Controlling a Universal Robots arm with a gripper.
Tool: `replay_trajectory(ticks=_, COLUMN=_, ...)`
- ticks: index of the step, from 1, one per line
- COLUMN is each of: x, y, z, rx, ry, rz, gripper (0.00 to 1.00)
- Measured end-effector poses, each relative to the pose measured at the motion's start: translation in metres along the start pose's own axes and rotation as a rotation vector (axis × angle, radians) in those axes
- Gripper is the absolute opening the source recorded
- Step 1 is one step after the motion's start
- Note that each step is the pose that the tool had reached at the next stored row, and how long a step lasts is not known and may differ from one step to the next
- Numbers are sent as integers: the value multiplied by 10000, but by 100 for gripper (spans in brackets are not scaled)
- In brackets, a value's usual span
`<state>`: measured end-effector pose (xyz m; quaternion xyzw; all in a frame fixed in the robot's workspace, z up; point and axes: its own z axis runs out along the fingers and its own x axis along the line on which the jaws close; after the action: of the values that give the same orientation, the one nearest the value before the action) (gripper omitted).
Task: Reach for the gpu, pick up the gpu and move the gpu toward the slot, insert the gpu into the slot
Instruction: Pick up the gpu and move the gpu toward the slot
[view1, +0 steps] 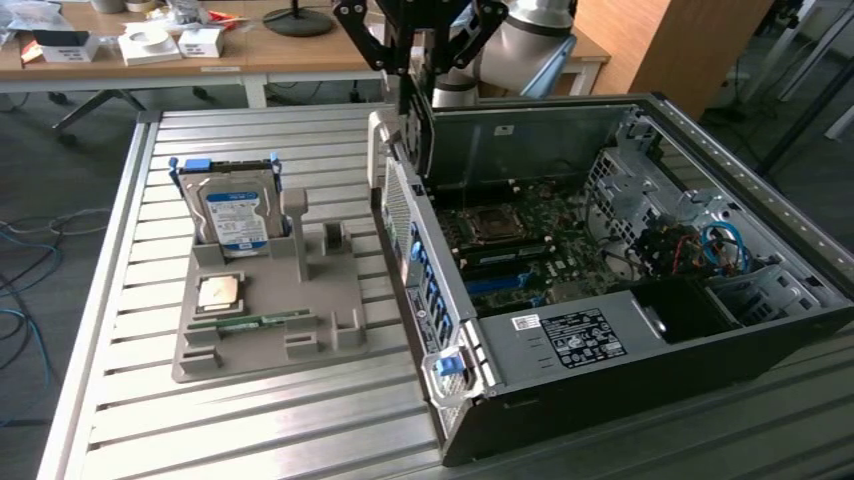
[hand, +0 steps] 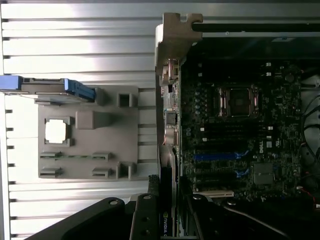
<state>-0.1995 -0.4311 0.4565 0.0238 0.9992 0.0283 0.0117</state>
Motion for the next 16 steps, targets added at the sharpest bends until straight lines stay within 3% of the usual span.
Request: replay_trajectory(ticks=16, x=-377, y=18, z=9, rx=-66, ry=3, rz=2, gripper=27)
